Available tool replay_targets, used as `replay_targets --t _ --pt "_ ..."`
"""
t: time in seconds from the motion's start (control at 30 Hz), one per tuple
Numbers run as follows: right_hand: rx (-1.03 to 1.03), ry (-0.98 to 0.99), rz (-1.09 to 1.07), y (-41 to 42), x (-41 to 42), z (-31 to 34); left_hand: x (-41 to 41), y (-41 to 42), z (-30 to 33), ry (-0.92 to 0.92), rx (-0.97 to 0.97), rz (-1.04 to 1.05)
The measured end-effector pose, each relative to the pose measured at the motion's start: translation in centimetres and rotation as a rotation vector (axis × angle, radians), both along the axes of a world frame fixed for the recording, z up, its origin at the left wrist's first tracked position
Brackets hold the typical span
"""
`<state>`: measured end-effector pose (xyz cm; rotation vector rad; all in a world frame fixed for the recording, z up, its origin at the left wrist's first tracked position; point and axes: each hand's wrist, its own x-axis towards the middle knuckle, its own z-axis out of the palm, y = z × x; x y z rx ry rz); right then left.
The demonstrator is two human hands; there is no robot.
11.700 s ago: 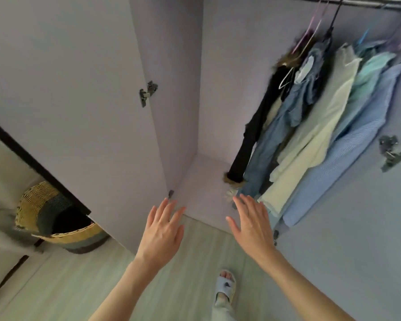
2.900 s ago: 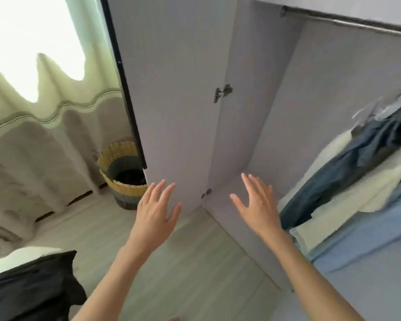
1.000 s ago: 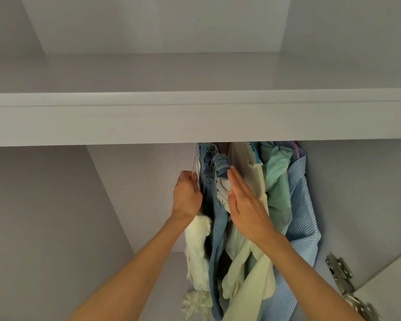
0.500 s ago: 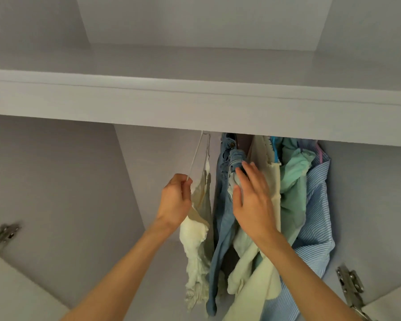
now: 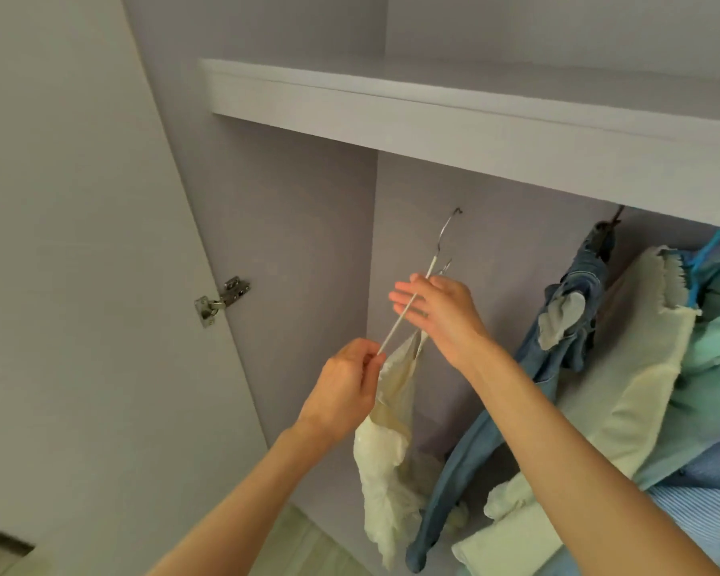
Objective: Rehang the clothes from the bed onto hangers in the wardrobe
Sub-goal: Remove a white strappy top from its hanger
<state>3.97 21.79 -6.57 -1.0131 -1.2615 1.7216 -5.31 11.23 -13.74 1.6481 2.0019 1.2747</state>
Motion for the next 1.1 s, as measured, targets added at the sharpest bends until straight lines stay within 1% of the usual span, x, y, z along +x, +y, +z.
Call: replay_targets --t 0.07,0.13,0.2,0.3,0.4,0.47,0.53,0.6,0.7,0.8,0.87,0.93,1.0,1.1 --pt "-0.008 0.019 -0.051 -1.5 -1.3 0.3 -0.3 -1.7 -0.1 0.001 -0.009 0.015" --pt "0.028 -0.017 -0.068 -3.7 -3.0 0.0 -1.1 -4.4 0.1 0.002 -0.017 0.027" --pt "0.044 -0.071 -0.060 -6.1 -4.2 -0.6 -2.2 -7.3 0.2 0.027 -0.050 -0.012" --pt "0.091 -0.201 -0.020 -9.1 -4.9 -1.1 -4.6 -11.8 -0.4 0.009 -0.137 -0.024" --pt "0.210 -0.434 0.038 -11.6 -4.7 -1.4 -7.4 -16.0 -1.2 0.050 -0.203 0.082" --pt "0.337 -0.584 0.067 -13.2 -4.7 -1.7 -8.8 -18.5 -1.4 0.081 -0.177 0.153" --pt "0.446 -0.635 0.130 -15.0 -5.2 -1.9 -10.0 -20.8 -1.5 0.146 -0.130 0.229" --pt "0.522 -0.636 0.220 -17.1 -6.1 -1.7 -11.0 -22.9 -1.3 0.245 -0.111 0.301" --pt "0.626 -0.594 0.308 -19.9 -8.2 -0.5 -12.2 -25.8 -0.2 0.377 -0.145 0.416" --pt "0.671 -0.510 0.403 -22.1 -10.6 1.3 -12.9 -28.8 0.7 0.368 -0.190 0.388" --pt "0.699 -0.455 0.480 -23.7 -12.4 2.5 -13.3 -31.1 0.9 0.351 -0.163 0.401" --pt "0.742 -0.404 0.571 -25.3 -14.3 3.4 -13.9 -33.3 0.9 0.387 -0.048 0.517" --pt "0.779 -0.367 0.682 -27.1 -16.1 4.1 -14.4 -35.8 1.2 0.419 0.071 0.689" --pt "0.862 -0.281 0.854 -29.9 -18.6 4.7 -14.5 -39.6 2.1 0.488 0.104 0.935"
